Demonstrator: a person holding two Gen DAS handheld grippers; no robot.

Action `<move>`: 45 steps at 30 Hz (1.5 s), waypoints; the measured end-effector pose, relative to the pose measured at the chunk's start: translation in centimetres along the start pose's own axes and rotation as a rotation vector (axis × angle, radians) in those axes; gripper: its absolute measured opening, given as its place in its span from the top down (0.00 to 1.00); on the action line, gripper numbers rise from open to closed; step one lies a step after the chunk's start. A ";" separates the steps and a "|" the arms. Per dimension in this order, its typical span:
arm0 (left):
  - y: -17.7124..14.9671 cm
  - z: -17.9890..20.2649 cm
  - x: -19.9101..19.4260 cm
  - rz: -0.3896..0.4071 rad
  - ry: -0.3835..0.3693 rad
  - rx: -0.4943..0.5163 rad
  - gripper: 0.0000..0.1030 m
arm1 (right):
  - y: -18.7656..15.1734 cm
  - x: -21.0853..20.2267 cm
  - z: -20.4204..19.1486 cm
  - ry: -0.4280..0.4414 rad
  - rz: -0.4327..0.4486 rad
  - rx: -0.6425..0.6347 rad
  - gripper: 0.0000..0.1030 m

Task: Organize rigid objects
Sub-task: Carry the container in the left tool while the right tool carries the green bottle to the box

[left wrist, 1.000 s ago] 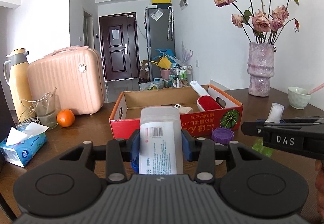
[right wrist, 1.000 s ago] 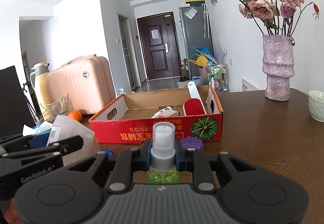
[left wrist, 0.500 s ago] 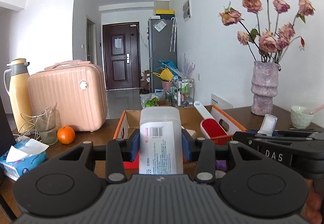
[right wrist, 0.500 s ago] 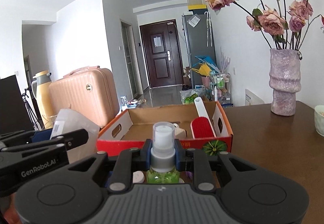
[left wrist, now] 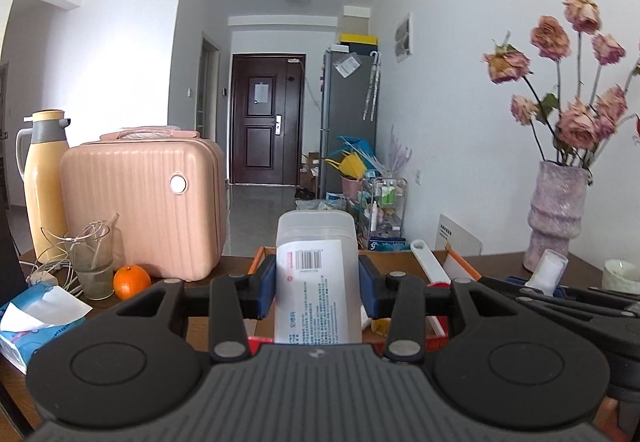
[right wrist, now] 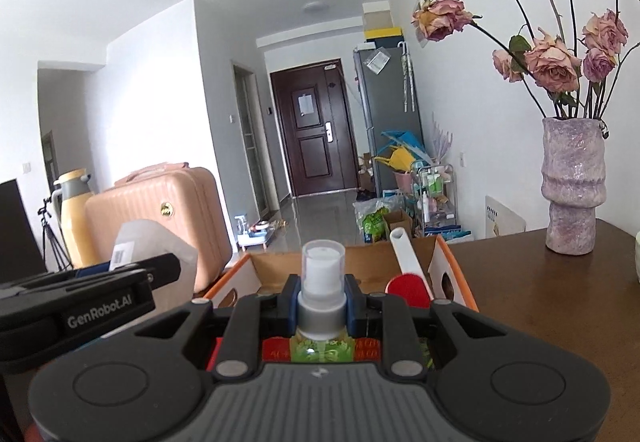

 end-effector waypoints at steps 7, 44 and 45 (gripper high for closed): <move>0.2 -0.2 2.6 -0.002 0.015 -0.026 0.59 | 0.7 2.9 0.5 -0.014 0.009 0.042 0.80; -3.1 -1.8 16.3 -0.108 0.067 -0.013 0.59 | -1.1 16.4 2.3 -0.048 -0.078 0.068 0.80; -3.3 -1.8 16.5 -0.112 0.065 -0.010 0.59 | -1.2 16.6 2.3 -0.049 -0.081 0.067 0.80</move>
Point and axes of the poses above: each gripper's, at about its wrist camera, not at the fingertips, and x roughly the way its jaws point, z to its right, y to its top, the point moved 10 cm from there along x, roughly the way its jaws point, and after that the axes turned 10 degrees about z, right-handed, at the moved point
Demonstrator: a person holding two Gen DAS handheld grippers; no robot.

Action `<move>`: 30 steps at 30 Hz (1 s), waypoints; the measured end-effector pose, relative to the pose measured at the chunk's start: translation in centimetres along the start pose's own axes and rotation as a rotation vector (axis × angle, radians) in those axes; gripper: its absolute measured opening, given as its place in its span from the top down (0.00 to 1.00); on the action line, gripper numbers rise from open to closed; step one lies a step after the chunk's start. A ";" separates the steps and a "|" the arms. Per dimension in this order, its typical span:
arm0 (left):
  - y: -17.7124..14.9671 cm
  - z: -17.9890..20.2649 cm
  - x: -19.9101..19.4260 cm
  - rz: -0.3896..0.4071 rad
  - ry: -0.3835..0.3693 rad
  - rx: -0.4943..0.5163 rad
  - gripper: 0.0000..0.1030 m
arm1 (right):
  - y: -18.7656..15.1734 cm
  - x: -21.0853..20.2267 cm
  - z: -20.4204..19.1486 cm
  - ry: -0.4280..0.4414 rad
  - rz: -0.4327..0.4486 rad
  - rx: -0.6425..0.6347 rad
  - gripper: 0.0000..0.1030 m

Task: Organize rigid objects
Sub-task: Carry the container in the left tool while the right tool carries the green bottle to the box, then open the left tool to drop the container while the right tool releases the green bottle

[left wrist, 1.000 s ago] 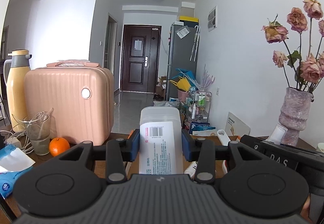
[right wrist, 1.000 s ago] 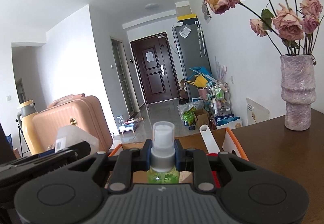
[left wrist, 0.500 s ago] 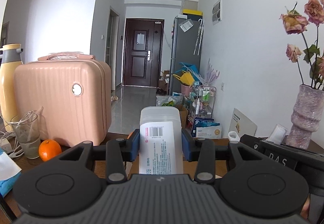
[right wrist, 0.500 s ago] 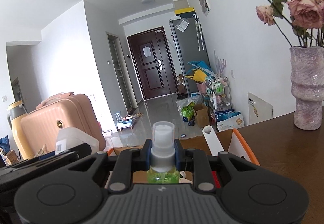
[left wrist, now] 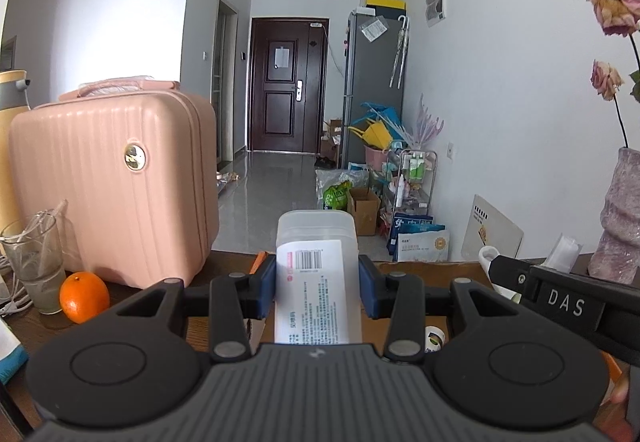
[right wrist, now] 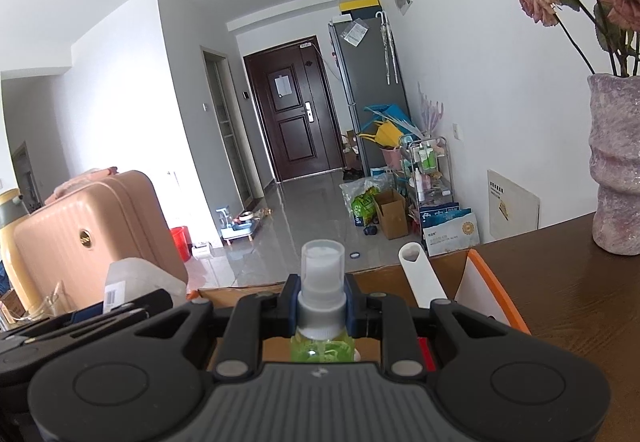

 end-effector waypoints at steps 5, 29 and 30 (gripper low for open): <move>-0.4 0.0 1.0 -0.019 -0.003 0.011 0.59 | -0.5 0.6 0.1 -0.003 -0.015 -0.006 0.80; -0.8 -0.3 1.1 -0.022 0.005 0.005 0.00 | -0.3 0.9 3.6 -0.107 -0.037 0.015 0.11; -0.9 -0.4 1.2 -0.026 0.007 0.002 0.00 | -0.3 0.7 3.6 -0.109 -0.037 0.008 0.09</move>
Point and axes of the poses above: each gripper's, at about its wrist camera, not at the fingertips, and x roughly the way its jaws point, z to its right, y to its top, the point moved 10 cm from there along x, roughly the way its jaws point, and after that the axes turned 10 degrees about z, right-handed, at the moved point
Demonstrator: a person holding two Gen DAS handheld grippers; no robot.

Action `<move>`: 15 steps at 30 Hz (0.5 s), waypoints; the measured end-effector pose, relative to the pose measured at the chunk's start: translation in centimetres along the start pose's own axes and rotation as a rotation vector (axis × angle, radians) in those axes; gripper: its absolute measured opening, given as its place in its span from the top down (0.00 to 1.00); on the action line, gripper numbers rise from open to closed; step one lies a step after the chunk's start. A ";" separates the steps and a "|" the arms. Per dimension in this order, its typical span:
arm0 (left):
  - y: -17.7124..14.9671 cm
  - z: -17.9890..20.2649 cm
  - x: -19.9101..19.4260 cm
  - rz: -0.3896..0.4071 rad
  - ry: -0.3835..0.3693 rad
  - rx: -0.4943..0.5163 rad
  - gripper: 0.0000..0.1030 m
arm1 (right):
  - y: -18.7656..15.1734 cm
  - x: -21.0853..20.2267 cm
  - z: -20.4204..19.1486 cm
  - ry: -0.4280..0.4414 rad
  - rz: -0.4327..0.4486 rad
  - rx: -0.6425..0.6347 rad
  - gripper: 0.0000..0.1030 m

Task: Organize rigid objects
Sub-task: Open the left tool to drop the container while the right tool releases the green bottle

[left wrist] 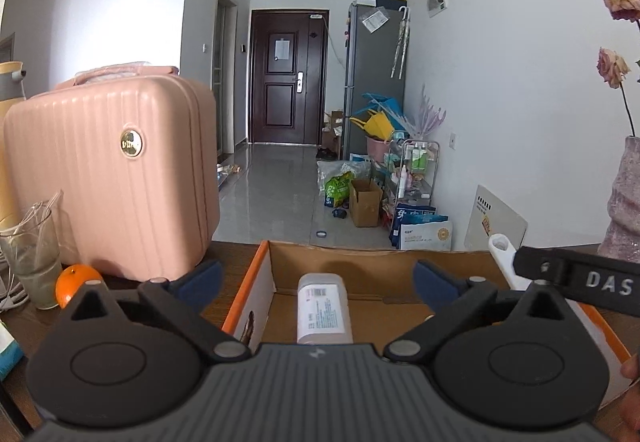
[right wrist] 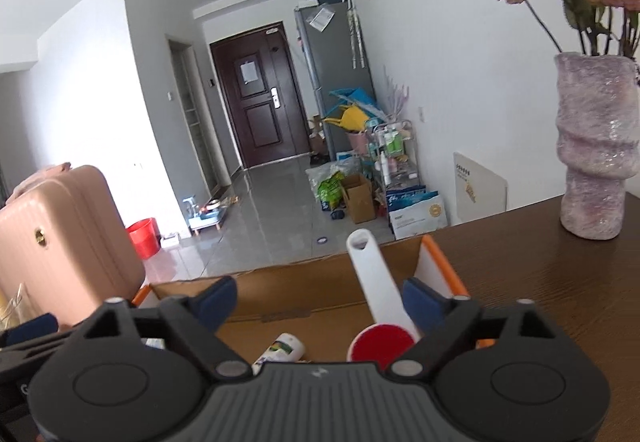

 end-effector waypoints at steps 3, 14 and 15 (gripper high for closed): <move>0.0 0.0 0.1 -0.008 0.005 -0.003 0.00 | -0.1 -0.1 0.0 -0.007 0.003 -0.019 0.04; -0.1 -0.6 0.1 -0.027 -0.002 -0.027 0.00 | -0.3 -0.5 -0.1 -0.025 -0.007 -0.077 0.03; -0.1 -0.6 0.0 -0.028 -0.002 -0.025 0.00 | -0.3 -0.6 0.0 -0.024 -0.007 -0.081 0.03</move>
Point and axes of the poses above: each gripper's, at about its wrist camera, not at the fingertips, and x roughly the way its jaws point, z to its right, y to its top, the point moved 10 cm from there along x, roughly the way its jaws point, and after that the axes turned 10 degrees about z, right-handed, at the moved point
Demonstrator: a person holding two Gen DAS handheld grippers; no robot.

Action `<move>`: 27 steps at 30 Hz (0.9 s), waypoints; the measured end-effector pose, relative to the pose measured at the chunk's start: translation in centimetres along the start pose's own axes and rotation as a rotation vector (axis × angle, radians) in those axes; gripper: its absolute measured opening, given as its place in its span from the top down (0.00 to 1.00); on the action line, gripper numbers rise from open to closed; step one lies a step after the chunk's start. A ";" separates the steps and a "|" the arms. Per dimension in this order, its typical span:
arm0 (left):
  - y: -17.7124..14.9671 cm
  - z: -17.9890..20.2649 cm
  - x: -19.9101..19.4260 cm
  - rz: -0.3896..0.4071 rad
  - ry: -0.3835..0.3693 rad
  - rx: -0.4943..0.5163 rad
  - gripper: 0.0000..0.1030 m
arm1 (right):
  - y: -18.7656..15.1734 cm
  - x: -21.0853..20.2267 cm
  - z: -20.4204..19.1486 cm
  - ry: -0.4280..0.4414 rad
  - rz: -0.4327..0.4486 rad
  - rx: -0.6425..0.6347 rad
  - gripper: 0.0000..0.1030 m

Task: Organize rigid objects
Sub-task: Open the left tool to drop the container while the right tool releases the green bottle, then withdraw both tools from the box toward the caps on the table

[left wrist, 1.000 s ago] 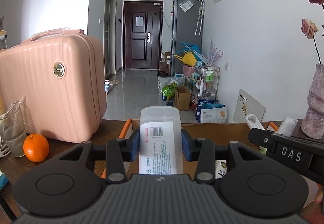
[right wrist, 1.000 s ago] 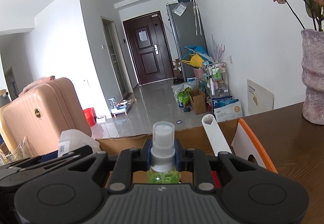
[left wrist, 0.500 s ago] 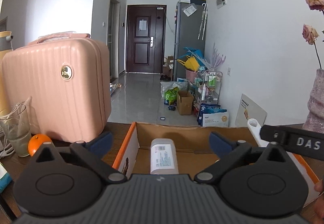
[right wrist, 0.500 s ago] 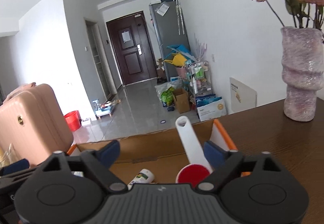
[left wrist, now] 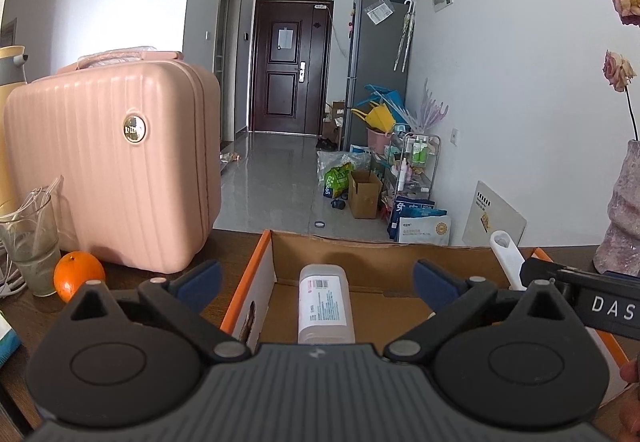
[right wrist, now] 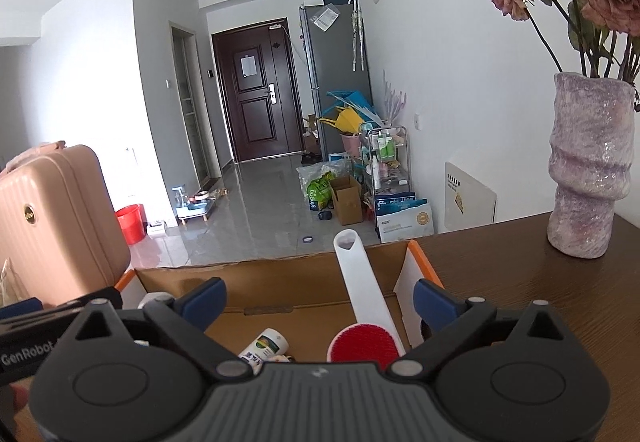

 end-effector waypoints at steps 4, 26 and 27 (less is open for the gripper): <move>0.1 -0.5 -0.2 -0.002 0.009 0.000 0.00 | 0.1 -0.3 0.2 0.000 0.002 -0.013 0.03; -0.6 -1.7 -5.1 0.019 0.004 0.015 0.00 | -0.2 -6.0 1.1 0.005 0.053 -0.090 0.03; -0.7 -1.7 -5.5 0.020 0.003 0.017 0.00 | -0.3 -6.4 1.2 0.006 0.056 -0.091 0.03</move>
Point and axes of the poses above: each gripper's, at about its wrist camera, not at the fingertips, and x roughly the way its jaws point, z to its right, y to its top, the point moved 10 cm from there along x, roughly the way its jaws point, and after that the axes turned 10 degrees about z, right-handed, at the moved point
